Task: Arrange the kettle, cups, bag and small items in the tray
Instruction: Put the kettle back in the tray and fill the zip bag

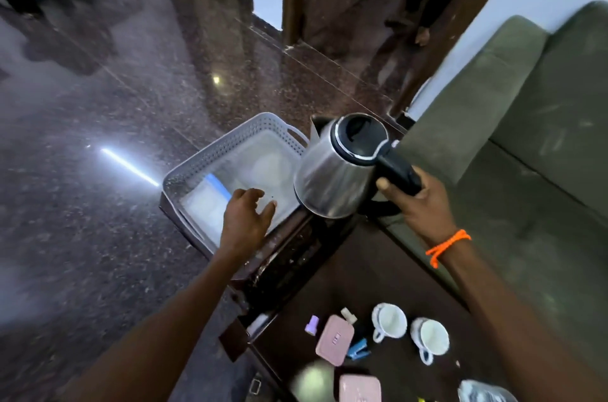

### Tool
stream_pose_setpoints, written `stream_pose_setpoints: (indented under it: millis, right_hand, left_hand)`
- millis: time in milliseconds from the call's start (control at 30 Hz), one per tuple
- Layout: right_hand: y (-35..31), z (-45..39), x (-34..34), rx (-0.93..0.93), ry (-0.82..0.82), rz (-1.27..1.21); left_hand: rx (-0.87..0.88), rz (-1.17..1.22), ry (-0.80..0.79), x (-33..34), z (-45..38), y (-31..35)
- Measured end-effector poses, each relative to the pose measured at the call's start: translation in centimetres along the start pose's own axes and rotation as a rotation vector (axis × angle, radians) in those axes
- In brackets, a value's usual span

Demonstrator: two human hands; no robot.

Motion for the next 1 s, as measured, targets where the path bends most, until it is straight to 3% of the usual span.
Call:
stream_pose_setpoints:
  millis: [200, 367, 533, 667, 733, 867, 900, 967, 1000]
  right_hand:
    - [-1.0, -6.6, 8.9, -0.052, -0.019, -0.061]
    - [1.2, -9.0, 14.7, -0.047, 0.005, -0.046]
    - [2.6, -8.7, 17.9, -0.040, -0.017, -0.055]
    - [3.1, -8.9, 18.1, -0.049, -0.005, 0.035]
    - [2.5, -8.6, 17.8, -0.036, -0.016, 0.100]
    - [-0.5, -4.6, 16.0, -0.082, 0.333, 0.293]
    - [-1.5, -2.9, 16.6, -0.170, 0.308, 0.253]
    - [-2.7, 0.4, 19.5, -0.266, 0.041, 0.230]
    - [-2.5, 1.6, 20.9, -0.224, -0.104, 0.246]
  left_hand:
    - [-0.462, -0.049, -0.056, 0.0, -3.2, -6.6]
    - [-0.614, 0.002, -0.018, 0.6, -3.8, -8.8]
    - [-0.623, 0.138, 0.073, -0.5, -3.1, -9.7]
    - [-0.613, 0.561, 0.262, -1.2, -1.4, -10.1]
    - [-0.573, 0.665, 0.317, -2.1, -0.6, -9.4]
    - [-0.493, 0.721, 0.385, -4.3, 1.1, -6.1]
    - [-0.468, 0.734, 0.374, -4.6, 1.4, -4.9]
    - [-0.413, 0.770, 0.334, -5.1, 1.7, -2.8]
    - [-0.381, 0.789, 0.311, -5.3, 1.9, -1.8]
Point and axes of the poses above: each hand's wrist, its own z-axis away from the middle knuckle, its own x-axis out of the palm, y = z × x, the point moved 5 cm from there along -z, towards the middle knuckle, and after that the axes turned 10 degrees about x, right-handed, at the moved point
